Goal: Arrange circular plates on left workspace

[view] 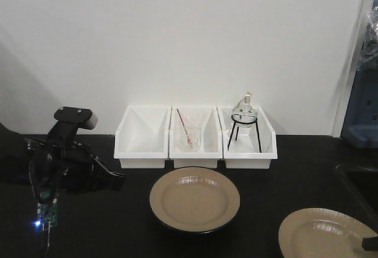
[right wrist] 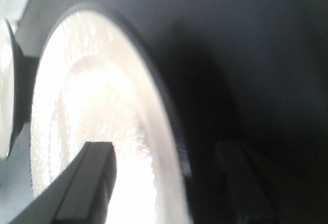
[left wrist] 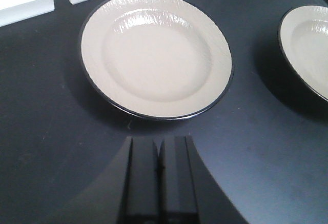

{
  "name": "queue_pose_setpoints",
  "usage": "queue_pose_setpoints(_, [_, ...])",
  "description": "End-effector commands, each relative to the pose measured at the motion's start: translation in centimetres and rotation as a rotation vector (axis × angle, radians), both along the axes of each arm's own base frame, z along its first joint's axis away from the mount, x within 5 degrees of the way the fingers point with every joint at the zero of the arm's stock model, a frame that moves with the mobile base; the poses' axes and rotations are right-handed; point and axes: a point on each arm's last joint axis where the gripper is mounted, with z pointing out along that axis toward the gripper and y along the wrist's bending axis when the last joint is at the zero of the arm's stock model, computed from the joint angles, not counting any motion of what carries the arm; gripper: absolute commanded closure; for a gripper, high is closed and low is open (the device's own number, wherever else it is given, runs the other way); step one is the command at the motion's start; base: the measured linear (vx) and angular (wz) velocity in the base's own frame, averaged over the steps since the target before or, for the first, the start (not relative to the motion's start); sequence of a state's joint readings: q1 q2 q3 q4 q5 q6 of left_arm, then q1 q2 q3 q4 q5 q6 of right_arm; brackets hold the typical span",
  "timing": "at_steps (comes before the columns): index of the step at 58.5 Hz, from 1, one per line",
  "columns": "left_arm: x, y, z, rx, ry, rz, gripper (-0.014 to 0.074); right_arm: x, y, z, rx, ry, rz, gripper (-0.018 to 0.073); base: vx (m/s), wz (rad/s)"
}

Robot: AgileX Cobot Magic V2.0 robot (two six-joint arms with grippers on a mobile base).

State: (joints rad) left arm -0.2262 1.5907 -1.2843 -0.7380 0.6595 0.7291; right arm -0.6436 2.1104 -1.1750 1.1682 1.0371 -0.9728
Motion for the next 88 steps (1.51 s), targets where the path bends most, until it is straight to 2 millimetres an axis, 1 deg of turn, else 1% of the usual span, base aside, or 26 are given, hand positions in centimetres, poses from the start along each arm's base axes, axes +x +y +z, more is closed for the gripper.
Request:
queue_pose_setpoints(1, [-1.1,0.3,3.2,-0.065,-0.099,0.037,0.0597,0.8,0.4,2.7,0.013,-0.09,0.012,0.0148,0.0,0.0])
queue_pose_setpoints(5, [-1.4,0.3,3.5,-0.067,-0.103,0.03,0.0597,0.8,0.3,2.7,0.012,-0.087,0.006,0.0241,0.0,0.0])
queue_pose_setpoints(7, [-1.6,0.4,3.7,-0.068,-0.105,0.027,0.0597,0.8,0.3,2.7,0.014,-0.086,0.006,0.031,0.0,0.0])
queue_pose_setpoints(13, [-2.1,0.5,4.5,-0.074,-0.129,0.029,0.0597,0.7,0.4,2.8,0.022,-0.088,0.013,0.0559,0.0,0.0])
queue_pose_setpoints(14, [-2.2,0.5,4.6,-0.075,-0.134,0.029,0.0597,0.7,0.4,2.8,0.023,-0.089,0.013,0.0575,0.0,0.0])
queue_pose_setpoints(20, [-2.7,0.8,5.5,-0.083,-0.163,0.052,0.0597,0.9,0.4,3.2,0.037,-0.107,-0.006,0.0568,0.0,0.0])
queue_pose_setpoints(23, [-2.9,1.0,5.9,-0.088,-0.176,0.077,0.0597,1.1,0.5,3.7,0.05,-0.128,-0.025,0.0564,0.0,0.0])
queue_pose_setpoints(26, [-3.1,1.2,6.1,-0.1,-0.183,0.108,0.0597,1.4,0.7,4.6,0.075,-0.164,-0.049,0.0564,0.0,0.0])
queue_pose_setpoints(30, [-3.6,1.6,5.9,-0.101,-0.189,0.139,0.0597,1.8,1.0,6.0,0.098,-0.216,-0.081,0.0564,0.0,0.0])
queue_pose_setpoints(36, [-4.8,2.0,4.8,-0.093,-0.174,0.157,0.0597,2.5,2.2,7.9,0.129,-0.286,-0.101,0.0563,0.0,0.0])
queue_pose_setpoints(41, [-5.9,2.3,3.6,-0.085,-0.151,0.168,0.0597,3.5,4.3,8.9,0.159,-0.329,-0.078,0.0563,0.0,0.0])
queue_pose_setpoints(50, [-7.7,2.8,2.3,-0.089,-0.124,0.193,0.0597,5.6,8.5,10.2,0.2,-0.377,-0.043,0.0563,0.0,0.0])
queue_pose_setpoints(55, [-8.4,3.1,1.9,-0.103,-0.116,0.215,0.0597,7.1,11.2,10.9,0.181,-0.4,-0.025,0.0563,0.0,0.0])
queue_pose_setpoints(64, [-9.3,3.2,2.2,-0.11,-0.118,0.206,0.0597,9.9,15.7,12.1,0.144,-0.418,-0.002,0.0563,0.0,0.0])
queue_pose_setpoints(69, [-9.6,3.2,2.5,-0.114,-0.127,0.204,0.0597,11.3,18.2,12.0,0.153,-0.418,0.033,0.0563,0.0,0.0])
queue_pose_setpoints(72, [-9.6,3.2,2.5,-0.116,-0.126,0.205,0.0597,12.1,19.6,11.6,0.169,-0.408,0.053,0.0563,0.0,0.0])
queue_pose_setpoints(78, [-9.6,3.2,2.5,-0.13,-0.114,0.215,0.0597,13.5,21.9,10.8,0.182,-0.395,0.081,0.0563,0.0,0.0])
queue_pose_setpoints(88, [-9.6,3.2,2.5,-0.131,-0.112,0.215,0.0597,14.8,24.3,9.4,0.184,-0.389,0.117,0.0563,0.0,0.0])
